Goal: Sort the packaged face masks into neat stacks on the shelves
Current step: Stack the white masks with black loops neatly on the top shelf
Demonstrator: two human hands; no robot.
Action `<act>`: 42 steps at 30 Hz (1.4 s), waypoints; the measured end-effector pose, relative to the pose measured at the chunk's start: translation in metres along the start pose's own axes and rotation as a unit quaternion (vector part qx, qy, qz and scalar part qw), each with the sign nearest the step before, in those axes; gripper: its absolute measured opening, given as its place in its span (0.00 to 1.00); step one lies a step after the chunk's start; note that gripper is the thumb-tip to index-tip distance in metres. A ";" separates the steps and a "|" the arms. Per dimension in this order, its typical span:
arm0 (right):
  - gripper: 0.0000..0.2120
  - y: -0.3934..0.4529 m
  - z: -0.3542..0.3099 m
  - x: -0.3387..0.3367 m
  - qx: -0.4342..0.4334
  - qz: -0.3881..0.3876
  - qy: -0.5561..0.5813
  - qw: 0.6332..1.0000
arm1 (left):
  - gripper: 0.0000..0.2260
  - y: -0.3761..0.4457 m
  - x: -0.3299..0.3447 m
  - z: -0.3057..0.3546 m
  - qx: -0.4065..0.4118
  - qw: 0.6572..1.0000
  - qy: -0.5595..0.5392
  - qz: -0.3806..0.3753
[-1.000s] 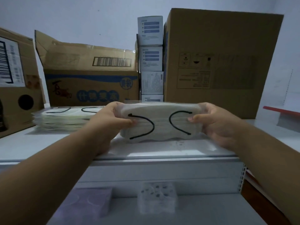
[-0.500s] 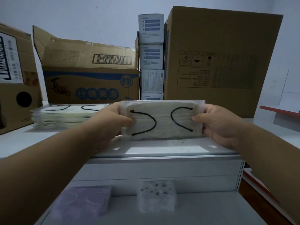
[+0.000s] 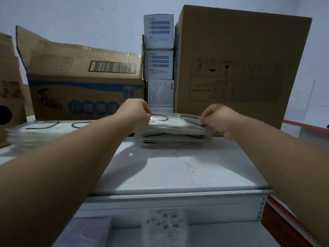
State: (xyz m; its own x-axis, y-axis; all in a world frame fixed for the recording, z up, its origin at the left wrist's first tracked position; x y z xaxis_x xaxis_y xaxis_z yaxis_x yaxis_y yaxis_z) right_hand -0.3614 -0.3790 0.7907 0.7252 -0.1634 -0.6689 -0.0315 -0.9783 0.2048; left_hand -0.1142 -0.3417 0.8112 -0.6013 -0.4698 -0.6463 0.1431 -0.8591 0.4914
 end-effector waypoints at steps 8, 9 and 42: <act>0.09 0.016 0.010 0.011 -0.053 0.034 -0.089 0.994 | 0.25 -0.009 0.030 -0.032 -0.041 0.995 0.049 -0.073; 0.12 0.015 0.011 0.011 -0.054 0.029 -0.103 0.993 | 0.28 -0.011 0.032 -0.032 -0.040 0.995 0.040 -0.087; 0.40 -0.011 -0.013 0.069 -0.274 -0.105 -0.498 0.816 | 0.33 -0.022 0.073 0.004 0.210 0.903 0.325 -0.188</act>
State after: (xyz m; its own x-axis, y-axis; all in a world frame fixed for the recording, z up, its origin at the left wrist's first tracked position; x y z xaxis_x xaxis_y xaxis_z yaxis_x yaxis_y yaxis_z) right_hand -0.3021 -0.3779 0.7520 -0.2519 -0.2881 -0.9239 0.5314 -0.8390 0.1168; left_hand -0.1642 -0.3559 0.7556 0.0623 -0.2975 -0.9527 -0.3687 -0.8939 0.2550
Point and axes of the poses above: each hand's wrist, its own y-axis towards the middle knuckle, its own x-axis out of the palm, z = x × y, the point moved 8 cm from there along y, towards the middle knuckle, and after that the axes turned 9 degrees about -y, right-handed, at the moved point
